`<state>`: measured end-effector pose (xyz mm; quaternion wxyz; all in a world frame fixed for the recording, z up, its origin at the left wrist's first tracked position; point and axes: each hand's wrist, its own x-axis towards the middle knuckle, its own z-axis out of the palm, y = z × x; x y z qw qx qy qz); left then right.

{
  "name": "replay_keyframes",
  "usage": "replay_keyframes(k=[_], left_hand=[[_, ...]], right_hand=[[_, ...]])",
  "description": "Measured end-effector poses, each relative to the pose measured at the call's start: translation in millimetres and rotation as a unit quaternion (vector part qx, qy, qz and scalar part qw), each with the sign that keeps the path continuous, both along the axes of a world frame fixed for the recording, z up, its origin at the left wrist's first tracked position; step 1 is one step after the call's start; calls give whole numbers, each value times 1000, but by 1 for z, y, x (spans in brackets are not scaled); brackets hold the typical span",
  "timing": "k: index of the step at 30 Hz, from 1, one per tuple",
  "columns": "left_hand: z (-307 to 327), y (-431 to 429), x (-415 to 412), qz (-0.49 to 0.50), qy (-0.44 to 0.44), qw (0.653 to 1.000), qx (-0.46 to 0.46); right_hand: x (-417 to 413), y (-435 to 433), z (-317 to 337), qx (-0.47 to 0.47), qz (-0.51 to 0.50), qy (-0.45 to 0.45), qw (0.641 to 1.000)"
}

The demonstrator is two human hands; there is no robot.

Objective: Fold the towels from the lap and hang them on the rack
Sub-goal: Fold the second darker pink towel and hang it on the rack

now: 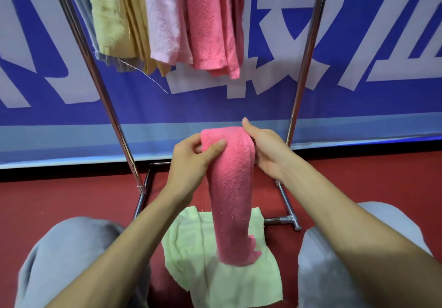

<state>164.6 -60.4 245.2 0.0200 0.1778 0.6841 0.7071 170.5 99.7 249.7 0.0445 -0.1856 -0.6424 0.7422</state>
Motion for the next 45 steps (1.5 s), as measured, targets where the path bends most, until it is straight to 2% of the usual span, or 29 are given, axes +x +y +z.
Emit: replay_keyframes(k=[5,8,12,16,19,21,24,28,34,40,45], left_hand=[[5,-8,-9,95,-16,995,20],[4,-13,-15,162,-42,984,65],[1,-19,-22,217,-84,966,113],[0,-21,-26,209,-137,957,150],[3,-22,-26,180,-174,956,155],[8,-21,-22,141,-192,961,140],[11,-19,-17,101,-187,974,74],[4,-14,-15,-3,-185,982,41],[-12,-1,2,-64,-129,989,-22],[-9,1,2,-74,-61,995,1],[-4,0,0,-76,-58,995,18]], right_hand=[[2,-6,-11,-1,98,-24,995],[6,-13,-11,110,120,-3,987],[12,-24,-15,208,138,98,963],[7,-26,-18,319,76,139,935],[6,-25,-14,355,30,159,921],[8,-25,-11,335,32,169,926],[10,-24,-4,250,45,179,951],[13,-20,7,160,11,188,969],[17,-11,19,-6,-43,149,988],[17,2,16,-46,-81,88,992],[11,0,1,-30,-55,44,997]])
